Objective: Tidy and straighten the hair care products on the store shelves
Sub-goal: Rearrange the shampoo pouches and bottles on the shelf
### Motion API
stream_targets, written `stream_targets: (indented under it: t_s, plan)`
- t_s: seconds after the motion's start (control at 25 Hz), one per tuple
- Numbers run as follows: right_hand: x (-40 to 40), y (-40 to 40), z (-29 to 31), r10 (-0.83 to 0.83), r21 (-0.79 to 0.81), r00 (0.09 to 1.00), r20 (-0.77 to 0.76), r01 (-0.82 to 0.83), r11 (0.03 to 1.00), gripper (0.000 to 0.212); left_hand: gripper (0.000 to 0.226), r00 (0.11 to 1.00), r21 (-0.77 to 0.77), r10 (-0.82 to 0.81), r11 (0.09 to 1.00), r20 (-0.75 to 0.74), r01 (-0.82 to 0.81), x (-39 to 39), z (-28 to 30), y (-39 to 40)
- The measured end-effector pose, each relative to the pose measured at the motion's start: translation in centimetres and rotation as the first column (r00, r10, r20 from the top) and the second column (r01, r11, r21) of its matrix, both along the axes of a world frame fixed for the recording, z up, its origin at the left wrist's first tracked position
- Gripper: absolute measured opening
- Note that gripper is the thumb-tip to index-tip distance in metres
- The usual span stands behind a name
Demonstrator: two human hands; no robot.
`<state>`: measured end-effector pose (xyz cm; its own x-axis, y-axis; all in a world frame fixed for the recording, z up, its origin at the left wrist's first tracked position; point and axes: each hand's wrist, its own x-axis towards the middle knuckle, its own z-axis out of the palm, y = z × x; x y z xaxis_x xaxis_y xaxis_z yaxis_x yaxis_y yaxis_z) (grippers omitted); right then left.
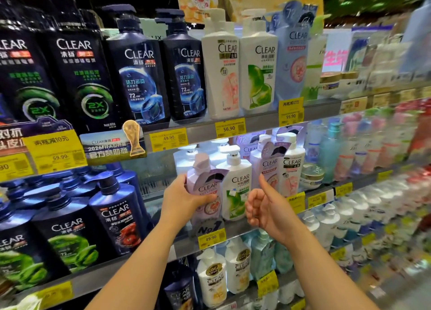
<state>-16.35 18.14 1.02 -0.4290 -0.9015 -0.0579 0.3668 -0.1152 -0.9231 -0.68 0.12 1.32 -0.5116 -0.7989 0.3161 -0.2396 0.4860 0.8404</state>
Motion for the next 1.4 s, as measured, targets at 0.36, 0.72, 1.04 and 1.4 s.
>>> stream_targets:
  t_s: [0.36,0.72,1.04,1.4]
  plan:
    - [-1.2,1.1,0.8,-0.087,-0.021,0.996,-0.018,0.087,0.996,0.053,0.068,0.999,-0.089,-0.017,0.996,-0.050,0.012,0.1,4.1,3.0]
    - [-10.3,5.0,2.3,-0.283,-0.138,0.952,-0.117,0.267,0.954,0.036,0.067,0.976,-0.037,-0.180,0.984,-0.122,0.176,-4.6,7.4,7.5]
    - [-20.2,2.8,3.3,-0.281,0.039,0.756,-0.592,0.374,0.926,0.077,0.070,0.989,0.019,-0.096,0.995,-0.110,0.099,-11.9,7.7,11.4]
    - [-24.5,-0.5,1.7,-0.027,0.062,0.708,-0.706,0.100,0.993,0.078,0.068,0.995,0.066,0.035,0.997,-0.093,-0.029,-16.7,7.2,14.8]
